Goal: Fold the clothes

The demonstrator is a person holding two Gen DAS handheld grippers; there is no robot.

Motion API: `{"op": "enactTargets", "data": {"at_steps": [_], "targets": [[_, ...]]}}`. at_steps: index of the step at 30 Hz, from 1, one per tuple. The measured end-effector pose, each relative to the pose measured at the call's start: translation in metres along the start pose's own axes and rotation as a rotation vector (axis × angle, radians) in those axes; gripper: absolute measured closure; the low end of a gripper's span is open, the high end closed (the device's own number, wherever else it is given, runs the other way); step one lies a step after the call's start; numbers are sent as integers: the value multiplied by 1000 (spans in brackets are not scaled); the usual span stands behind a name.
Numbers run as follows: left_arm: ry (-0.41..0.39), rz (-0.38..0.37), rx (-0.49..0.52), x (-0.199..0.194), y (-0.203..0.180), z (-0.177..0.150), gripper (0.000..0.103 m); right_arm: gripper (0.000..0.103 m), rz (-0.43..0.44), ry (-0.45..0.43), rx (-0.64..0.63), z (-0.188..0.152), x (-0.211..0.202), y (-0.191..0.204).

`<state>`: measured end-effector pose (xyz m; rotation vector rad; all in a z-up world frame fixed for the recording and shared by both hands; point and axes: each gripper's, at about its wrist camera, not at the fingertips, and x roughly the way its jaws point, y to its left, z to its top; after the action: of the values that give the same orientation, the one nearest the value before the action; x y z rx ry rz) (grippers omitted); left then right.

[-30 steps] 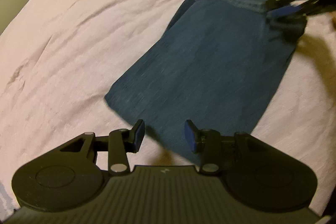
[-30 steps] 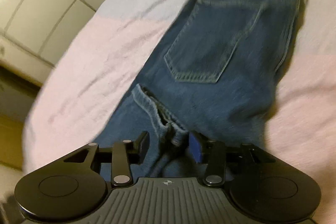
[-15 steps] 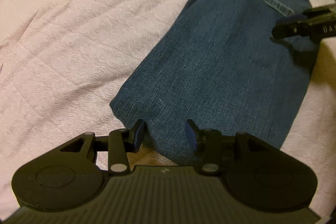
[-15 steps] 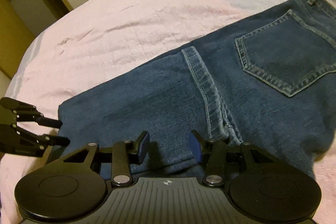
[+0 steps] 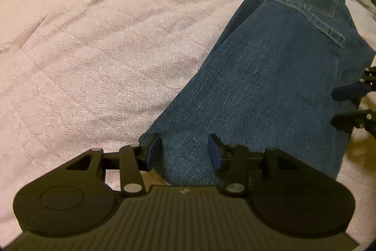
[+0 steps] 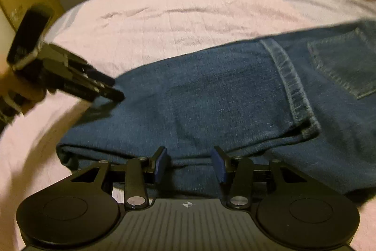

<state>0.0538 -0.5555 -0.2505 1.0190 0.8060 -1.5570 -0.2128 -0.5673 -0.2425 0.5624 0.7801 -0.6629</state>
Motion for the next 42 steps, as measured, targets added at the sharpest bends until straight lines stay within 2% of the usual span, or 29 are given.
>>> {"op": "enactTargets", "data": {"at_steps": [3, 5, 8, 11, 13, 15, 19, 21, 22, 23, 25, 26, 27, 29, 32, 34, 35, 36, 37, 38, 40, 42], "targets": [[-4, 25, 21, -24, 4, -7, 62, 52, -11, -4, -173, 1, -16, 37], [-16, 44, 19, -41, 7, -14, 62, 26, 5, -22, -361, -4, -18, 72], [-27, 57, -16, -61, 16, -30, 57, 23, 12, -37, -638, -22, -8, 118], [-20, 23, -81, -66, 25, -49, 54, 23, 6, -8, -832, -42, 15, 147], [-18, 5, -97, -69, 27, -61, 54, 23, -55, -7, -901, -52, 23, 155], [-25, 70, 37, -71, 14, -69, 54, 23, -108, -14, -958, -59, 27, 164], [-90, 157, 454, -69, -18, -85, 52, 23, -145, -31, -1007, -64, 30, 174], [-123, 198, 666, -67, -34, -93, 43, 23, -141, -22, -967, -55, 35, 172], [-142, 200, 747, -65, -38, -97, 40, 29, -139, -17, -946, -51, 38, 171], [-154, 199, 813, -61, -42, -99, 38, 45, -137, -13, -926, -47, 40, 170], [-170, 202, 929, -49, -47, -102, 38, 57, -117, 0, -881, -38, 41, 167], [-178, 205, 987, -43, -49, -103, 38, 69, -102, 7, -858, -34, 39, 166], [-190, 215, 1039, -36, -51, -103, 38, 73, -104, -7, -854, -33, 33, 165], [-223, 234, 1127, -24, -54, -101, 38, 79, -109, -34, -838, -28, 20, 162], [-274, 240, 1220, -11, -57, -95, 40, 83, -122, -56, -809, -18, 2, 156], [-257, 206, 1264, -4, -58, -89, 50, 83, -149, -73, -791, -15, -6, 151], [-241, 187, 1270, -3, -58, -86, 63, 83, -151, -70, -783, -16, -10, 149], [-227, 172, 1273, -3, -58, -83, 70, 82, -154, -67, -775, -17, -14, 146], [-225, 164, 1261, -6, -58, -80, 73, 73, -165, -64, -779, -22, -17, 147], [-227, 158, 1245, -9, -57, -77, 80, 51, -175, -61, -783, -27, -19, 148], [-237, 149, 1194, -18, -57, -72, 83, 19, -183, -83, -813, -37, -13, 153], [-245, 141, 1150, -26, -57, -67, 84, 19, -190, -104, -844, -48, -6, 158]]}}
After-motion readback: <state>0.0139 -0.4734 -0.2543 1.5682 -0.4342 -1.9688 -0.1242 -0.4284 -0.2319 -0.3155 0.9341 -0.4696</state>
